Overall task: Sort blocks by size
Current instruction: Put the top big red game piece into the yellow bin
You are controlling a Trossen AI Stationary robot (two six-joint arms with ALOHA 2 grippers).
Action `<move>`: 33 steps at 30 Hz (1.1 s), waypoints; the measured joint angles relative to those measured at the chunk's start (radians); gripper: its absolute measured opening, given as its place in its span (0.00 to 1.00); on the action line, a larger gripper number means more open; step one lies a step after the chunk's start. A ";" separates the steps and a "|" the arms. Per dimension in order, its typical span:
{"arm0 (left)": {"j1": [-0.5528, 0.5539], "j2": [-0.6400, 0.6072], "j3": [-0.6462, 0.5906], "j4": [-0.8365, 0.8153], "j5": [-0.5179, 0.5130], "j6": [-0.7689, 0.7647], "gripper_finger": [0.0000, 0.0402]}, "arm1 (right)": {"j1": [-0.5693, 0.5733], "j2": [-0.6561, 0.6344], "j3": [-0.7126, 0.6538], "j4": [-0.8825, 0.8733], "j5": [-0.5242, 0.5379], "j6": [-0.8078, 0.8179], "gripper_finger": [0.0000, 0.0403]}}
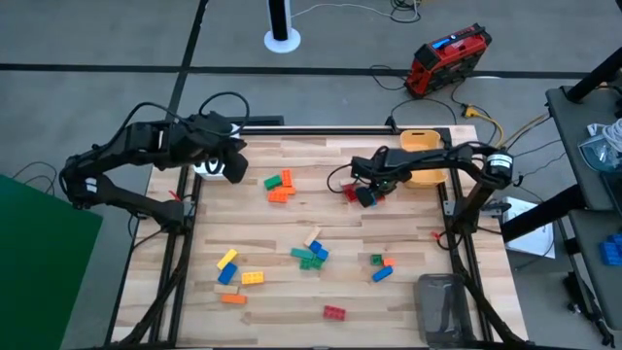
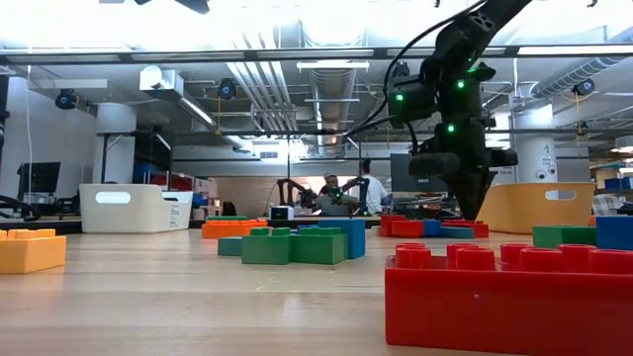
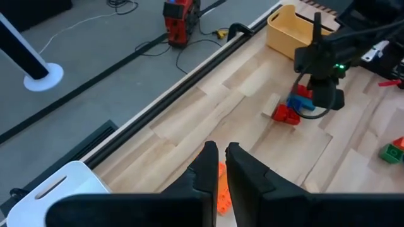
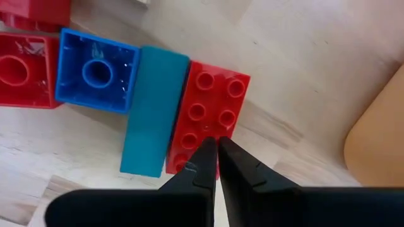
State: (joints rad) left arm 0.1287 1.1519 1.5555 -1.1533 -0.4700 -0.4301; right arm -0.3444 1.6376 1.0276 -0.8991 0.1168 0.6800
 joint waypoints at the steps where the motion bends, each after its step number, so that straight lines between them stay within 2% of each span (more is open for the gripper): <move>1: 0.000 0.000 0.000 0.000 -0.003 0.000 0.03 | 0.002 -0.001 -0.004 0.001 0.000 0.000 0.02; 6: 0.000 0.001 0.000 0.000 -0.004 0.000 0.03 | 0.023 -0.004 -0.015 -0.010 0.002 0.001 0.02; 12: -0.001 -0.001 0.000 0.000 -0.003 -0.001 0.03 | 0.068 -0.032 -0.019 -0.080 -0.051 0.016 0.02; 17: -0.001 -0.001 0.000 0.003 -0.003 -0.008 0.03 | 0.089 -0.103 -0.020 -0.117 -0.047 0.052 0.02; 22: -0.001 -0.001 0.000 0.007 -0.010 -0.008 0.03 | 0.089 -0.176 -0.020 -0.135 -0.092 0.055 0.04; 26: 0.000 -0.001 0.000 0.012 -0.020 -0.005 0.03 | 0.089 -0.191 -0.019 -0.138 -0.094 0.031 0.15; 33: 0.000 -0.001 0.001 0.021 -0.020 0.002 0.03 | 0.105 -0.121 -0.027 -0.085 -0.092 0.003 0.45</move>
State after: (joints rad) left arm 0.1284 1.1507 1.5566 -1.1328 -0.4900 -0.4282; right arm -0.2396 1.5171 1.0010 -0.9844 0.0245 0.6830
